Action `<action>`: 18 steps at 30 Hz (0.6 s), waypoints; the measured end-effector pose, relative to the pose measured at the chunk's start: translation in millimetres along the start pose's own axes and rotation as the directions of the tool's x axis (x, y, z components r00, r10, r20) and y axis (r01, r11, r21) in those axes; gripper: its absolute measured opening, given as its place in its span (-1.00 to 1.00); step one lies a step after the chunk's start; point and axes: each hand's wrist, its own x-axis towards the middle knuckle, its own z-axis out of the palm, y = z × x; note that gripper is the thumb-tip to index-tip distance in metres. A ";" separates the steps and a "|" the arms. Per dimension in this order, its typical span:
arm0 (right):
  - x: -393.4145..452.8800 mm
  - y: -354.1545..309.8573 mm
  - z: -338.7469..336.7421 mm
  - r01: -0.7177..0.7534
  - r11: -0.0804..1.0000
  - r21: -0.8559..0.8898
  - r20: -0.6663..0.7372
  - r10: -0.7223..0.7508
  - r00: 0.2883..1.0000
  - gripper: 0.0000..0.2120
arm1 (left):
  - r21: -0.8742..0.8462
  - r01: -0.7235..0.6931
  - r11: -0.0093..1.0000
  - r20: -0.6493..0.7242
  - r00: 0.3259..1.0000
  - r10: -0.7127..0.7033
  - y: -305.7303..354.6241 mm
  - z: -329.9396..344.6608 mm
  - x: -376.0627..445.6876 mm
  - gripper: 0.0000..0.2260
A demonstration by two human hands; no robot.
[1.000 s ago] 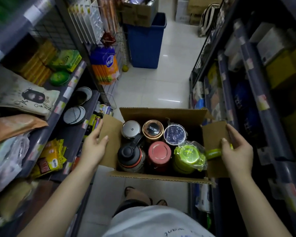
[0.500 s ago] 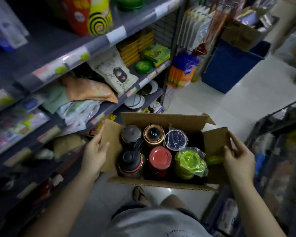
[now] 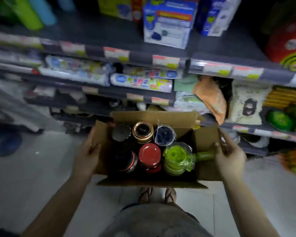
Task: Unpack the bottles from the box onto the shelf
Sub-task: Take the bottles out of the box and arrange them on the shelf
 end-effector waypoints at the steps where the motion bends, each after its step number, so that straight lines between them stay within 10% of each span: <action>1: 9.3 -8.5 11.2 0.055 0.998 0.004 0.063 -0.056 0.996 -0.53 | -0.059 0.029 0.998 -0.060 0.998 -0.032 -4.8 -8.1 -11.8 -0.57; 9: 39.6 -68.3 97.2 0.395 0.917 0.058 0.456 -0.377 0.806 -0.56 | -0.466 0.250 0.849 -0.433 0.772 -0.465 -36.7 -39.4 -100.6 -0.50; 18: 6.3 -121.1 176.0 0.584 0.794 0.168 0.656 -0.532 0.535 -0.54 | -0.579 0.204 0.789 -0.628 0.505 -0.592 -69.6 -59.0 -180.5 -0.50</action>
